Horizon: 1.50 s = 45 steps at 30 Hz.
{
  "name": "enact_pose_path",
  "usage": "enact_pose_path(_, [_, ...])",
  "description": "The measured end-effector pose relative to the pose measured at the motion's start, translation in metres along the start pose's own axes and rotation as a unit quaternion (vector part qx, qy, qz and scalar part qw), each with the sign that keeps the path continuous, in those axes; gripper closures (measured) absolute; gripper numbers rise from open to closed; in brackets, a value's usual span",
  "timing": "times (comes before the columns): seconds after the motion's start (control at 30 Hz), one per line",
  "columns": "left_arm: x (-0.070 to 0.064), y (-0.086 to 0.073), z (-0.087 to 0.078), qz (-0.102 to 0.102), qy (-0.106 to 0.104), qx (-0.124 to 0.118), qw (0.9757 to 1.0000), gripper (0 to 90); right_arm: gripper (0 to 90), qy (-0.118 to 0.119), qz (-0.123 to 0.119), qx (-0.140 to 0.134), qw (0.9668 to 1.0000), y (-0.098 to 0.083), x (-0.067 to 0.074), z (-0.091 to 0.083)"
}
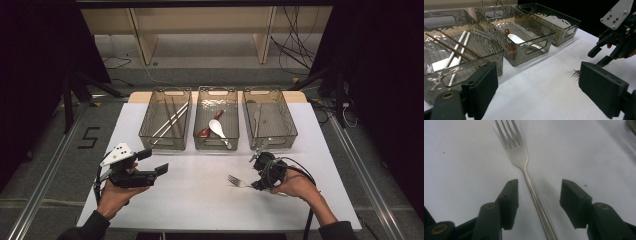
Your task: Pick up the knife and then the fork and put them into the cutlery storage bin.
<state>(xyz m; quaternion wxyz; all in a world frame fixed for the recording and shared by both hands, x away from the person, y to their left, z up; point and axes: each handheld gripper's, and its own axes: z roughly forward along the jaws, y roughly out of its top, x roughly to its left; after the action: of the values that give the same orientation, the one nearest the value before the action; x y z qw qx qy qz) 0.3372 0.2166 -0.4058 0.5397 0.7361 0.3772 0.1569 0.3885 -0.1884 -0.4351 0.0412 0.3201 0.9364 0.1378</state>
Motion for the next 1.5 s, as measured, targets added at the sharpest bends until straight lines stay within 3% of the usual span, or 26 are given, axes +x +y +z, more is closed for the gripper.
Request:
enact_pose_path(0.5, [-0.001, 0.0, 0.001, 0.0, -0.001, 0.001, 1.0, 15.5, 68.8, 0.007, -0.014, 0.035, 0.9993, -0.004, -0.001, 0.013])
enact_pose_path(1.03, [-0.001, 0.0, 0.001, 0.001, -0.001, 0.001, 1.0, 15.5, 75.7, -0.005, -0.036, 0.054, 0.9979, -0.001, 0.004, 0.02])
enact_pose_path(1.5, [-0.001, 0.0, 0.001, 0.002, 0.0, 0.001, 1.0, 15.5, 83.9, -0.006, -0.071, 0.068, 0.9951, 0.0, 0.011, 0.021])
